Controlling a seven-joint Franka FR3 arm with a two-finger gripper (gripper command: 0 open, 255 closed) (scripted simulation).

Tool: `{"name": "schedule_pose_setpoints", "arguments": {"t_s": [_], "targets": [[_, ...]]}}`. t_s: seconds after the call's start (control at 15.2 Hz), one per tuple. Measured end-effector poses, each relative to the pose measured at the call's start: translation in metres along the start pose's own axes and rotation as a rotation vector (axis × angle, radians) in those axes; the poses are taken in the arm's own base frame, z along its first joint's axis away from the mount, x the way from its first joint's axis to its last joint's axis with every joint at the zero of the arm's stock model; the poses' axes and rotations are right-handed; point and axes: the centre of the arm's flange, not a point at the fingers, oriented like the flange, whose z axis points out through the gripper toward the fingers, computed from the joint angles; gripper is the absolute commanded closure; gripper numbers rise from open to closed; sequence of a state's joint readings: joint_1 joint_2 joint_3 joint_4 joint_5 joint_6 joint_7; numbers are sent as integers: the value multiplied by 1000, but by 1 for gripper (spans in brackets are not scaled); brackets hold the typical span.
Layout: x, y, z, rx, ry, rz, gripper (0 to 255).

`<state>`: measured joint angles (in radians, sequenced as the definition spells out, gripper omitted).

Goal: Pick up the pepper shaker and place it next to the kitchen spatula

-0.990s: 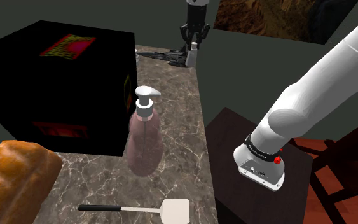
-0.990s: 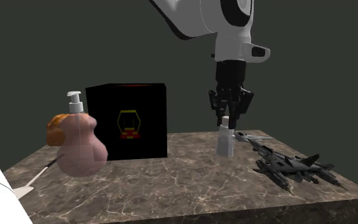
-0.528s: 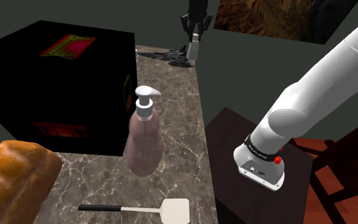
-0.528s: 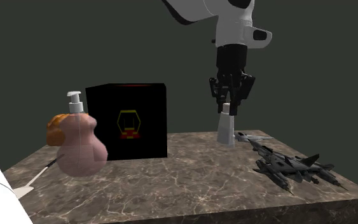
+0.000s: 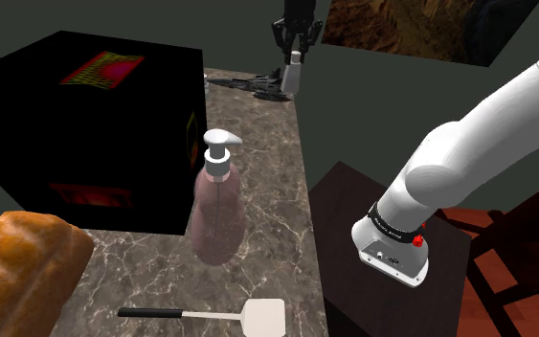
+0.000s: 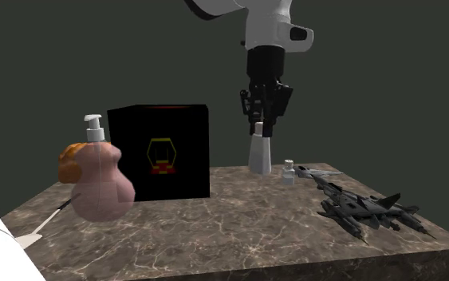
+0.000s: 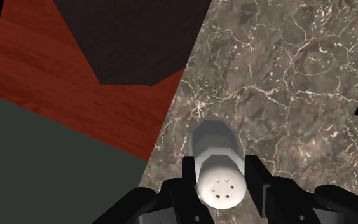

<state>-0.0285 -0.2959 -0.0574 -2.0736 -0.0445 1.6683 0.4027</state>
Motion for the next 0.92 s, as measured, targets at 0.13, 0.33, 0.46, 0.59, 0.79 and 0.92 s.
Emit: {"name": "schedule_pose_setpoints", "arguments": {"t_s": [0.13,0.33,0.46,0.59,0.79,0.92], "targets": [[-17,-14,1,0,0,0,255],[-58,-35,4,0,0,0,255],[-79,-47,2,0,0,-1,255],[-101,-60,3,0,0,0,255],[-136,-79,6,0,0,-1,255],[-158,-92,8,0,0,-1,255]]}}
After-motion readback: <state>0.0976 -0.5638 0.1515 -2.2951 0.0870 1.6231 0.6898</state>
